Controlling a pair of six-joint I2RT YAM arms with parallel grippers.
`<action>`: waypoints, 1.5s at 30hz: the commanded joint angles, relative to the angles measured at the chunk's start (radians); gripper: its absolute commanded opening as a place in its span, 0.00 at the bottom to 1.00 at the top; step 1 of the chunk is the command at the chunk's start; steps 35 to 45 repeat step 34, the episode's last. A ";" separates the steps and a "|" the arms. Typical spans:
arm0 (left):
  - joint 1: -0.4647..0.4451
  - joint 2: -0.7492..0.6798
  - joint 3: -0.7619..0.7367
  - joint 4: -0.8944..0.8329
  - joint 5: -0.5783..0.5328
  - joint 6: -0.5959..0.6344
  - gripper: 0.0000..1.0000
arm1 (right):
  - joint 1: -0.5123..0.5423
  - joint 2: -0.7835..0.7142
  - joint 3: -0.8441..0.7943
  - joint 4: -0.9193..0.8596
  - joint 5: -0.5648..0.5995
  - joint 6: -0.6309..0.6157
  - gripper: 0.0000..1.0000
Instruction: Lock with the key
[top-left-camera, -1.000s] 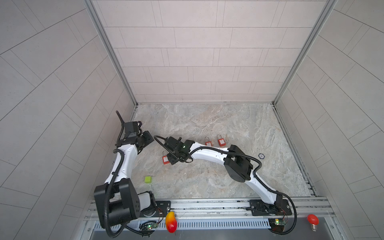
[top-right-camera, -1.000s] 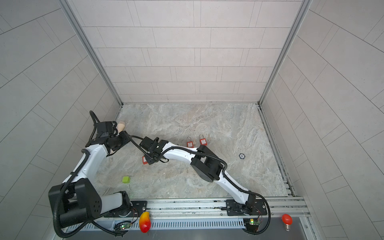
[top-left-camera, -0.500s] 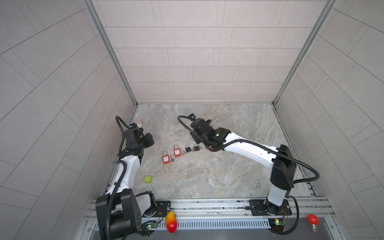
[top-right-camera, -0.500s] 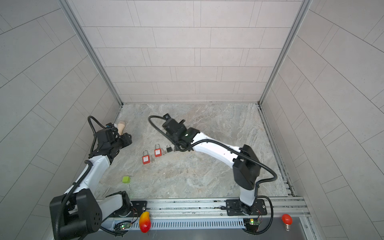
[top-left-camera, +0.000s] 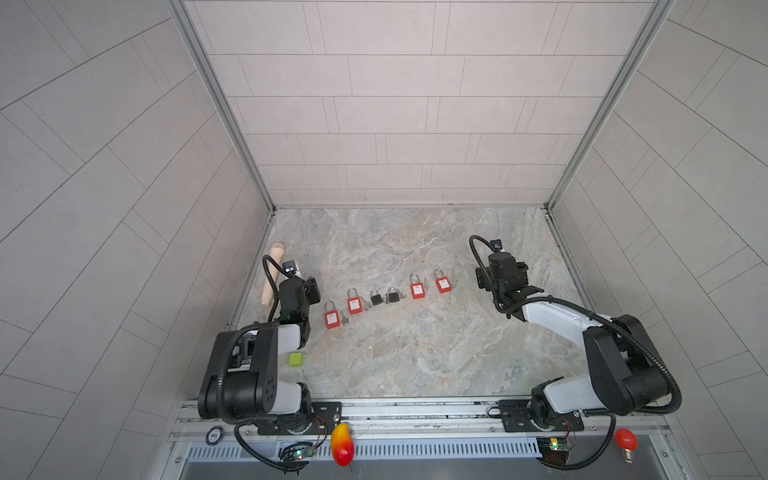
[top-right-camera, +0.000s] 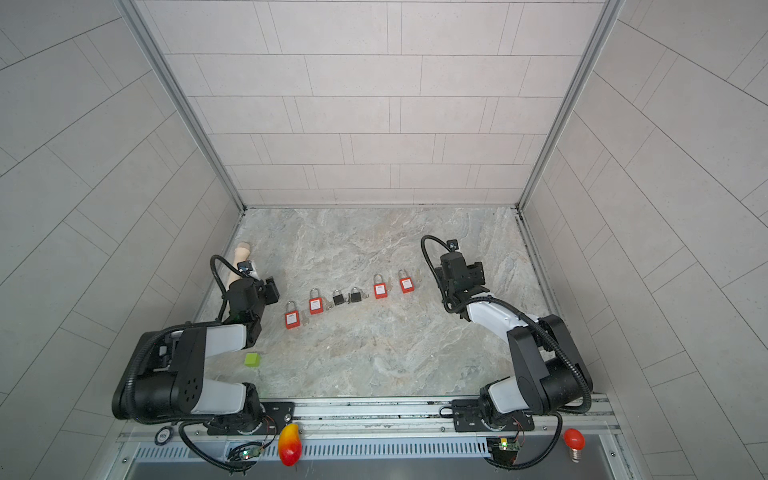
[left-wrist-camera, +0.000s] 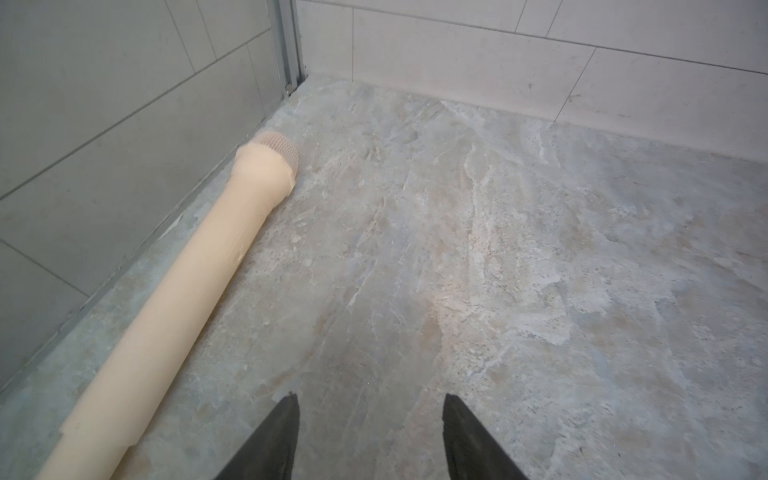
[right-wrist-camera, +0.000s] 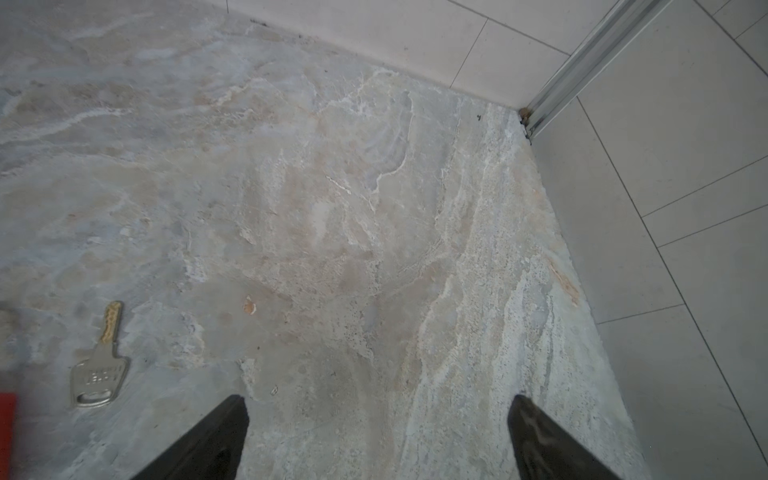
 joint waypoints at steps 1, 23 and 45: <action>-0.084 0.140 -0.035 0.333 -0.071 0.115 0.62 | -0.019 -0.004 -0.023 0.238 -0.024 -0.092 0.99; -0.096 0.139 0.089 0.119 -0.100 0.109 1.00 | -0.192 0.091 -0.219 0.498 -0.205 -0.036 1.00; -0.088 0.134 0.103 0.074 -0.062 0.111 1.00 | -0.200 0.095 -0.203 0.471 -0.185 -0.012 0.99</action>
